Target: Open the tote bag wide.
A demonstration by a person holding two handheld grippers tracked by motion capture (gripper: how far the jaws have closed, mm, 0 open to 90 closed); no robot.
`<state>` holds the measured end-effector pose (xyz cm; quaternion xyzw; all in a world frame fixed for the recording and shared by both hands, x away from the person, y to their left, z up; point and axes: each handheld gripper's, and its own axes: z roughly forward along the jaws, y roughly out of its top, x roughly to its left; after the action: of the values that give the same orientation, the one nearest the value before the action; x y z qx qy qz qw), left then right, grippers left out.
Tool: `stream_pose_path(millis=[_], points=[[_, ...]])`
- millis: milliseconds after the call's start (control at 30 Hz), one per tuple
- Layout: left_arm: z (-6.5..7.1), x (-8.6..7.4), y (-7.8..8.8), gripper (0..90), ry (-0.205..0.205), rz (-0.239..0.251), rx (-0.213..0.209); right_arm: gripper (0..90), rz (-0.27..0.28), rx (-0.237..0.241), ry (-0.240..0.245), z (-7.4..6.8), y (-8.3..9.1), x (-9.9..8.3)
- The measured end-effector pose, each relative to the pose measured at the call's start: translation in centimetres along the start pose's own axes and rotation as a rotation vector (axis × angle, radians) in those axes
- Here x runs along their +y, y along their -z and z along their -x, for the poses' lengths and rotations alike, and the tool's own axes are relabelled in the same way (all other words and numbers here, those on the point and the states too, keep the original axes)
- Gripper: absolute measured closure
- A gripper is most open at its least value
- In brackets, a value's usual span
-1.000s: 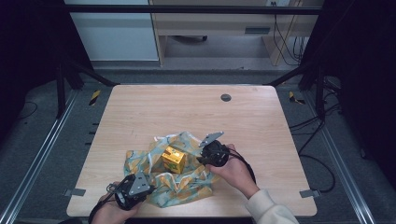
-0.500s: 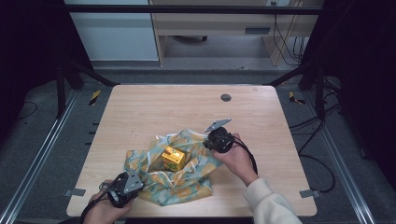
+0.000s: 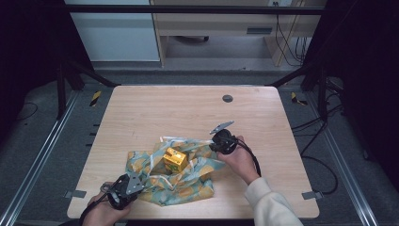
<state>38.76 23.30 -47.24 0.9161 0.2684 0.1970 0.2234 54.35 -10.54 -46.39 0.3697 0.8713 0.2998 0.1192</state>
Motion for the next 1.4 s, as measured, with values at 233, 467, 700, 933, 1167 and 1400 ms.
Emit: stream_pose_path(millis=[233, 467, 700, 933, 1167, 1400], points=[[-0.1, 0.0, 0.0, 90.0, -0.003, -0.012, 0.003, 90.0, -0.011, -0.023, 0.022, 0.3, 0.1, 0.0], [-0.1, -0.1, 0.0, 90.0, -0.002, -0.015, -0.005, 90.0, 0.000, -0.042, 0.011, 0.9, 0.2, -0.2], [-0.1, -0.1, 0.1, 90.0, 0.004, -0.014, -0.001, 90.0, 0.014, -0.067, 0.003, 1.4, 0.7, -0.3], [-0.2, 0.0, 0.3, 90.0, 0.008, 0.021, 0.007, 86.0, 0.057, -0.041, 0.003, 1.2, 0.8, -0.4], [-0.5, 0.1, 1.3, 74.5, 0.048, 0.121, 0.052, 58.9, 0.155, -0.048, 0.042, -0.5, 2.8, -0.4], [-0.6, 0.7, 2.3, 49.3, 0.089, 0.209, 0.093, 45.9, 0.246, -0.043, 0.042, -2.0, 5.4, -1.1]])
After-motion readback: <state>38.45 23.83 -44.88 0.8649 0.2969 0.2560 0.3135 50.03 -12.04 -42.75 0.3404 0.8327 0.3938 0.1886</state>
